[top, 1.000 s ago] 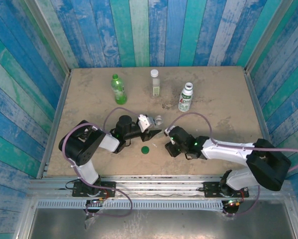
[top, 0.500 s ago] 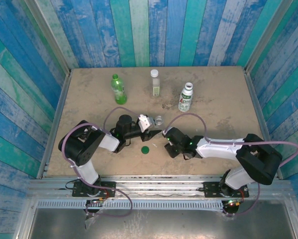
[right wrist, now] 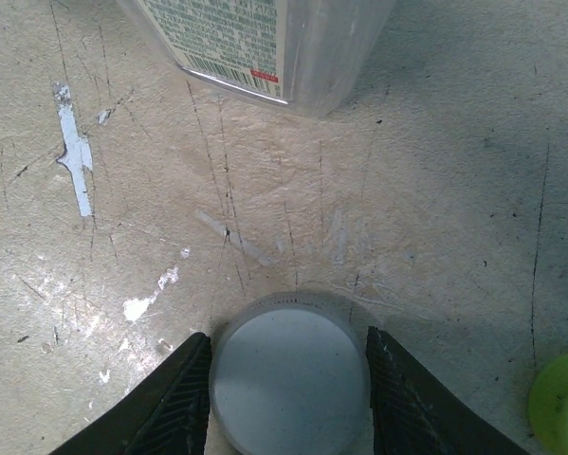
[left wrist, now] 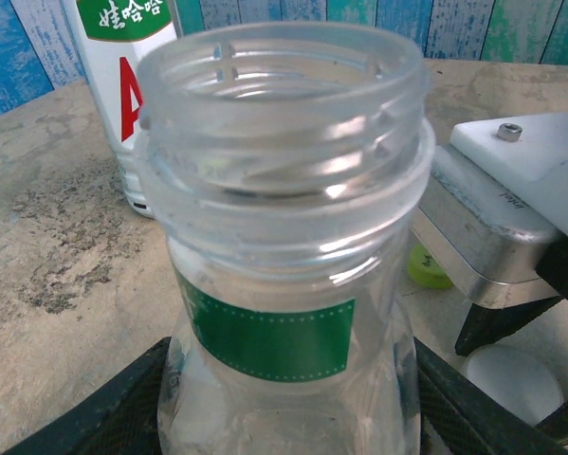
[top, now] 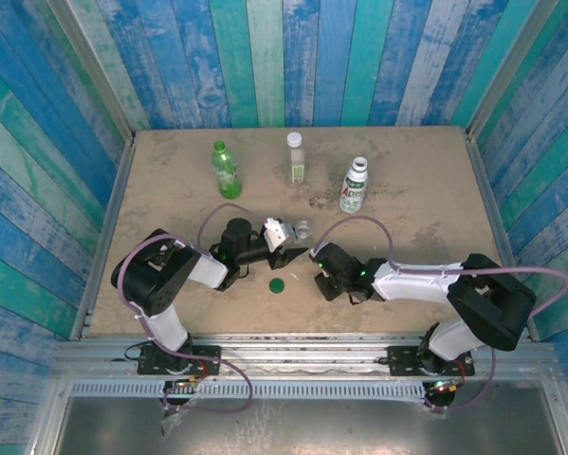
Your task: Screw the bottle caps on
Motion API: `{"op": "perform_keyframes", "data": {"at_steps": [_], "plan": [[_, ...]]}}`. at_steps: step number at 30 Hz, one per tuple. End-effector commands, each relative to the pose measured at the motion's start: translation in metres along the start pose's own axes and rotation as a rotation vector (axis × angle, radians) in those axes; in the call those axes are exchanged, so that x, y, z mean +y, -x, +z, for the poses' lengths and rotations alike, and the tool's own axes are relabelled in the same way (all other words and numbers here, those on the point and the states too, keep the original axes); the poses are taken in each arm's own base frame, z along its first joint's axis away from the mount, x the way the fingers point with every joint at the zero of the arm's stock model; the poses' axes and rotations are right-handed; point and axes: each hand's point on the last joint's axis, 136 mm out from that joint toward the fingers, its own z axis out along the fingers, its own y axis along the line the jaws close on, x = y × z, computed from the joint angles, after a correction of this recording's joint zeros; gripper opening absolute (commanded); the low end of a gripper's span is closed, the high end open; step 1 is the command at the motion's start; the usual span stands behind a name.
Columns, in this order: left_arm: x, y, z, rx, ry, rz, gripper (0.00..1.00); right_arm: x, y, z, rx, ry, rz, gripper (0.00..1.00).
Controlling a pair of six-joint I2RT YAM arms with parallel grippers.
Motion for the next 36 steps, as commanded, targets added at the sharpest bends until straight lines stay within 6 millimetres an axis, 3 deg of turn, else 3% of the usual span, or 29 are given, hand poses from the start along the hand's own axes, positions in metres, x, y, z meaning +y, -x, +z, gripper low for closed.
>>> {"op": "perform_keyframes", "data": {"at_steps": [1, 6, 12, 17, 25, 32, 36], "plan": [[-0.006, 0.003, -0.003, 0.015, -0.032, 0.0, 0.59, -0.002, -0.001, 0.0, 0.008, -0.019, 0.005, 0.44], [-0.009, 0.006, -0.003, 0.006, -0.053, 0.005, 0.59, -0.004, 0.011, -0.016, -0.036, -0.026, 0.01, 0.42], [-0.015, 0.008, -0.001, -0.003, -0.099, 0.002, 0.59, -0.01, 0.032, -0.05, -0.101, -0.039, 0.025, 0.41], [-0.019, 0.008, 0.0, -0.001, -0.127, -0.007, 0.59, -0.011, 0.057, -0.087, -0.167, -0.03, 0.045, 0.41], [-0.023, 0.007, 0.003, -0.003, -0.146, -0.009, 0.58, -0.003, 0.099, -0.128, -0.272, 0.015, 0.042, 0.42], [-0.033, 0.007, 0.006, 0.002, -0.173, 0.008, 0.57, 0.001, 0.127, -0.141, -0.318, 0.032, 0.0, 0.42], [-0.037, 0.006, 0.008, 0.012, -0.182, 0.012, 0.58, -0.001, 0.134, -0.138, -0.306, 0.038, -0.012, 0.42]]}}
